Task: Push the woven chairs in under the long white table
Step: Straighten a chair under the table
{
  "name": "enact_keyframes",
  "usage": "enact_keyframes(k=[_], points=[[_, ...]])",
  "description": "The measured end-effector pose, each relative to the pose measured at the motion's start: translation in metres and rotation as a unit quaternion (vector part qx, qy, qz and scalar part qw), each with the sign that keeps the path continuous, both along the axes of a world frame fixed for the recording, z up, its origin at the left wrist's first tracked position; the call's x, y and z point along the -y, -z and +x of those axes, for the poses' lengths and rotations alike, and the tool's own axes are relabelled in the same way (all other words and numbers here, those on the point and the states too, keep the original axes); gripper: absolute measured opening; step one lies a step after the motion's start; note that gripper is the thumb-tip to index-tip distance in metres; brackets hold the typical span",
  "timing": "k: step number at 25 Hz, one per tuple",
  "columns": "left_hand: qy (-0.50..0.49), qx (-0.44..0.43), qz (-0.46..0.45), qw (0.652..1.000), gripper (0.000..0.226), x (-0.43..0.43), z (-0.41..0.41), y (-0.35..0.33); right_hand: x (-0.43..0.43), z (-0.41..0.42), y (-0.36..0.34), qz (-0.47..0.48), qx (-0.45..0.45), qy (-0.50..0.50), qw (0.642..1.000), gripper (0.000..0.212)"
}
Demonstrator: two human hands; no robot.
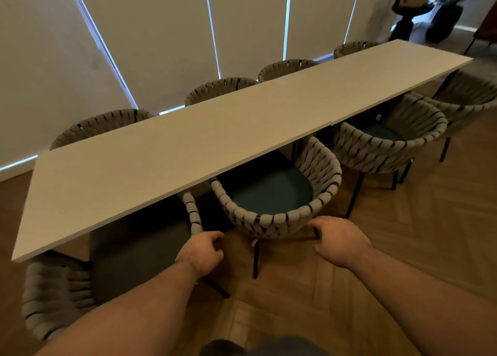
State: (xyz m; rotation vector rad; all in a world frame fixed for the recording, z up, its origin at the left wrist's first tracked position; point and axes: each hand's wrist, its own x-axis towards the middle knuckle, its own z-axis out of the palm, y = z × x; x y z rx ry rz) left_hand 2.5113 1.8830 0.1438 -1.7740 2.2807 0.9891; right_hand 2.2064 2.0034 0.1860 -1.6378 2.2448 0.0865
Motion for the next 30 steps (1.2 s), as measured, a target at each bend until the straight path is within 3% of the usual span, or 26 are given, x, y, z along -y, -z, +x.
enact_keyframes(k=[9,20,30], points=[[-0.045,0.019,0.046,0.998,0.063,0.048,-0.086,0.015,0.063,-0.087,0.033,0.044,0.025,-0.034,0.998,0.052],[0.064,0.096,0.084,0.99,0.079,0.162,-0.2,0.059,0.182,-0.168,0.082,0.097,0.023,-0.085,0.991,0.044],[-0.034,0.171,0.237,0.956,0.102,0.146,-0.288,0.136,0.255,-0.288,0.161,0.201,0.001,-0.275,0.94,0.062]])
